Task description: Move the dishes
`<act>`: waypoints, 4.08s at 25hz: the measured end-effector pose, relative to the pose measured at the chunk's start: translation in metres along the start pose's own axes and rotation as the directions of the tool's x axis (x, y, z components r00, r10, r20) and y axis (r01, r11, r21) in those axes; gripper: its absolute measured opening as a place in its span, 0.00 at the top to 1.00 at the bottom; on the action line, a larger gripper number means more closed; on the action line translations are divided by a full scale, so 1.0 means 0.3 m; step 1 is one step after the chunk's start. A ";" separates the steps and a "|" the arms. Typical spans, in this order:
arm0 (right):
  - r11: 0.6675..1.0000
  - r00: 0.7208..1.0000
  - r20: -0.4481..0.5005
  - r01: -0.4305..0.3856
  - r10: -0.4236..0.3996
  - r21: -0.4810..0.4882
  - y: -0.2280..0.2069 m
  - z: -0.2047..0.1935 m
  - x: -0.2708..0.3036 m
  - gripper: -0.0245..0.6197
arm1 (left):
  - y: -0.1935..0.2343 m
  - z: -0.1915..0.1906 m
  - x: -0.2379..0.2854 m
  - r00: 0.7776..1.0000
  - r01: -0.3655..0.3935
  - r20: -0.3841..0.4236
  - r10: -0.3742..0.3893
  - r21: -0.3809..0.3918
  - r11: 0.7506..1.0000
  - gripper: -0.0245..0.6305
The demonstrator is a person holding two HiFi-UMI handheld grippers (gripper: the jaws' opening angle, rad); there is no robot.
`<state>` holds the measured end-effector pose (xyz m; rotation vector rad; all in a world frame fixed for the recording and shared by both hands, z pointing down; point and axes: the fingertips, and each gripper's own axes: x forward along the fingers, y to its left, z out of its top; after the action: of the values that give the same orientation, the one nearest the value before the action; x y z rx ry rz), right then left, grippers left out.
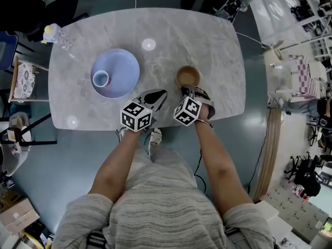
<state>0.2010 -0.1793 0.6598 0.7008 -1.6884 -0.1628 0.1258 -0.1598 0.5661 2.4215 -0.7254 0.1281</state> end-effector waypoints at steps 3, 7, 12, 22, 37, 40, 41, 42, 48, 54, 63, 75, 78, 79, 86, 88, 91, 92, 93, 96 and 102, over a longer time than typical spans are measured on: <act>0.999 0.999 0.034 0.003 -0.002 -0.047 -0.004 0.088 -0.002 0.92 | 0.035 0.008 -0.050 0.999 -0.029 0.015 0.029 -0.007 1.000 0.92; 0.994 0.996 0.087 0.001 0.009 -0.111 0.006 0.231 -0.003 0.92 | 0.097 0.026 -0.132 0.996 -0.075 0.036 0.076 -0.019 0.997 0.92; 0.983 0.989 0.144 -0.002 0.029 -0.182 0.034 0.400 0.002 0.92 | 0.188 0.037 -0.255 0.987 -0.144 0.060 0.146 -0.036 0.989 0.92; 0.959 0.977 0.202 -0.012 0.073 -0.284 0.111 0.654 0.017 0.92 | 0.312 0.067 -0.434 0.970 -0.216 0.098 0.222 -0.066 0.974 0.92; 0.933 0.970 0.199 -0.063 0.141 -0.353 0.219 0.817 0.088 0.92 | 0.416 0.079 -0.567 0.959 -0.257 0.102 0.266 -0.093 0.962 0.92; 0.930 0.970 0.197 -0.064 0.144 -0.362 0.236 0.830 0.103 0.92 | 0.429 0.072 -0.581 0.957 -0.263 0.098 0.272 -0.094 0.960 0.92; 0.929 0.969 0.196 -0.067 0.147 -0.365 0.243 0.833 0.108 0.92 | 0.431 0.070 -0.585 0.957 -0.265 0.096 0.274 -0.095 0.959 0.92; 0.927 0.969 0.194 -0.072 0.153 -0.369 0.251 0.834 0.112 0.92 | 0.433 0.068 -0.588 0.956 -0.268 0.094 0.277 -0.096 0.959 0.92; 0.919 0.971 0.169 -0.094 0.170 -0.382 0.278 0.826 0.144 0.92 | 0.440 0.056 -0.603 0.954 -0.277 0.084 0.286 -0.102 0.955 0.92; 0.917 0.971 0.166 -0.095 0.171 -0.388 0.294 0.831 0.156 0.92 | 0.448 0.045 -0.617 0.954 -0.282 0.078 0.291 -0.106 0.954 0.92; 0.925 0.964 0.173 -0.131 0.203 -0.357 0.300 0.828 0.165 0.91 | 0.444 0.048 -0.602 0.954 -0.282 0.078 0.290 -0.106 0.954 0.92; 0.952 0.935 0.257 -0.182 0.245 -0.246 0.284 0.869 0.118 0.84 | 0.447 0.046 -0.591 0.953 -0.283 0.081 0.293 -0.113 0.952 0.92; 0.961 0.925 0.288 -0.197 0.247 -0.192 0.273 0.882 0.095 0.84 | 0.440 0.052 -0.588 0.952 -0.282 0.086 0.292 -0.112 0.953 0.92; 0.964 0.922 0.299 -0.203 0.247 -0.172 0.267 0.886 0.087 0.84 | 0.439 0.056 -0.585 0.952 -0.282 0.088 0.292 -0.111 0.953 0.92; 0.954 0.874 0.420 -0.295 0.244 0.059 0.218 0.913 -0.002 0.85 | 0.423 0.068 -0.577 0.952 -0.282 0.095 0.291 -0.096 0.955 0.92; 0.939 0.858 0.454 -0.323 0.239 0.115 0.206 0.911 -0.033 0.86 | 0.413 0.076 -0.575 0.952 -0.282 0.098 0.290 -0.091 0.955 0.92; 0.918 0.833 0.507 -0.354 0.223 0.178 0.186 0.902 -0.091 0.88 | 0.387 0.092 -0.573 0.951 -0.283 0.106 0.291 -0.079 0.956 0.92; 0.912 0.823 0.525 -0.362 0.216 0.192 0.180 0.901 -0.111 0.88 | 0.378 0.098 -0.574 0.951 -0.283 0.110 0.290 -0.076 0.956 0.92; 0.906 0.813 0.542 -0.371 0.210 0.205 0.176 0.900 -0.132 0.89 | 0.369 0.102 -0.576 0.950 -0.282 0.114 0.289 -0.074 0.956 0.92; 0.884 0.780 0.595 -0.403 0.195 0.238 0.172 0.897 -0.194 0.91 | 0.337 0.113 -0.587 0.949 -0.280 0.129 0.286 -0.063 0.958 0.92; 0.849 0.715 0.681 -0.450 0.157 0.277 0.159 0.858 -0.316 0.92 | 0.257 0.129 -0.605 0.945 -0.278 0.166 0.282 -0.046 0.960 0.92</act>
<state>-0.0483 -0.1593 0.5375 0.7039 -2.5345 0.2596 -0.0714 -0.1485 0.5292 2.3157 -1.1425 0.0245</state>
